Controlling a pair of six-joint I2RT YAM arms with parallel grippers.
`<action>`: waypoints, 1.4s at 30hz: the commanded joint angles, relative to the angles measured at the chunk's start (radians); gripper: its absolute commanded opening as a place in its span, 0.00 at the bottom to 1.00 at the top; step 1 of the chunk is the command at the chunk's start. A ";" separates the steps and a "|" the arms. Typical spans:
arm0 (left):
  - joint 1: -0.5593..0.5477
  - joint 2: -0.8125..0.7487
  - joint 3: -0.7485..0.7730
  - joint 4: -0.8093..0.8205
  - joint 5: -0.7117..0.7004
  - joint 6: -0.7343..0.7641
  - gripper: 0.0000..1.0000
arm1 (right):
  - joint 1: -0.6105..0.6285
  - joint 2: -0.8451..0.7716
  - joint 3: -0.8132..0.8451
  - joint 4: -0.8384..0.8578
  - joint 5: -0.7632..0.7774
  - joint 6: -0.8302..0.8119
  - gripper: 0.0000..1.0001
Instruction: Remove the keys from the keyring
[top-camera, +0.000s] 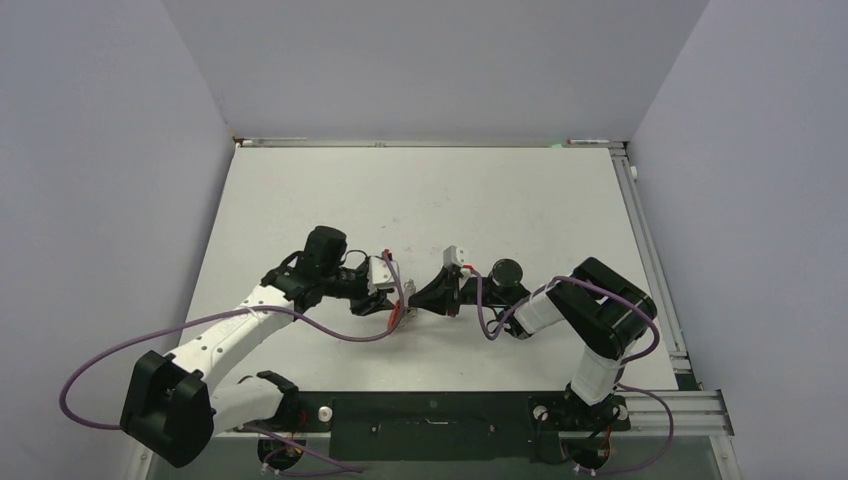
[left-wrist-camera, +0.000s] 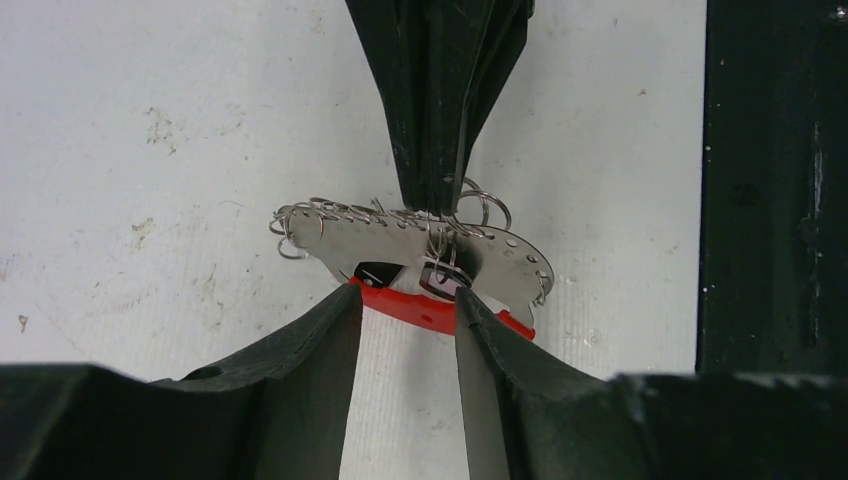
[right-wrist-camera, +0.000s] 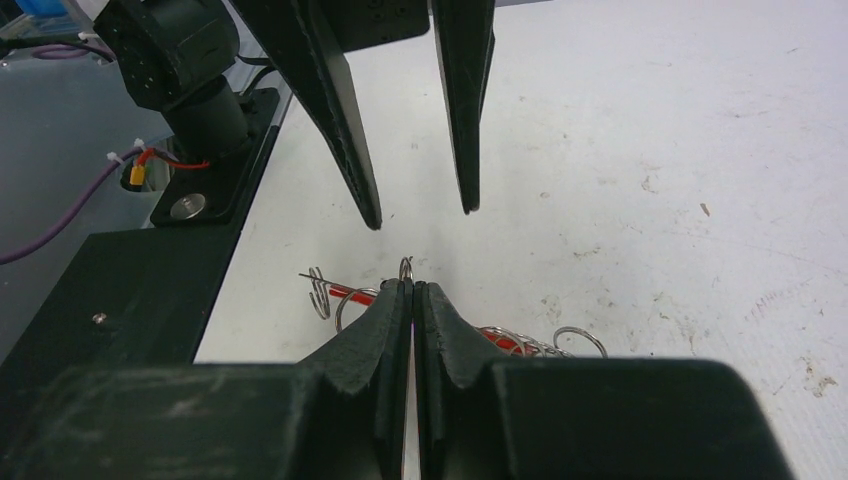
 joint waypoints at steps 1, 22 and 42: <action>-0.008 0.035 -0.025 0.200 0.044 -0.040 0.36 | 0.004 -0.047 -0.004 0.065 -0.044 -0.053 0.05; 0.019 0.078 -0.064 0.226 0.101 -0.110 0.28 | -0.019 -0.022 -0.014 0.113 -0.042 -0.036 0.05; -0.040 0.085 -0.089 0.328 0.103 -0.206 0.17 | -0.017 -0.019 -0.020 0.135 -0.045 -0.025 0.05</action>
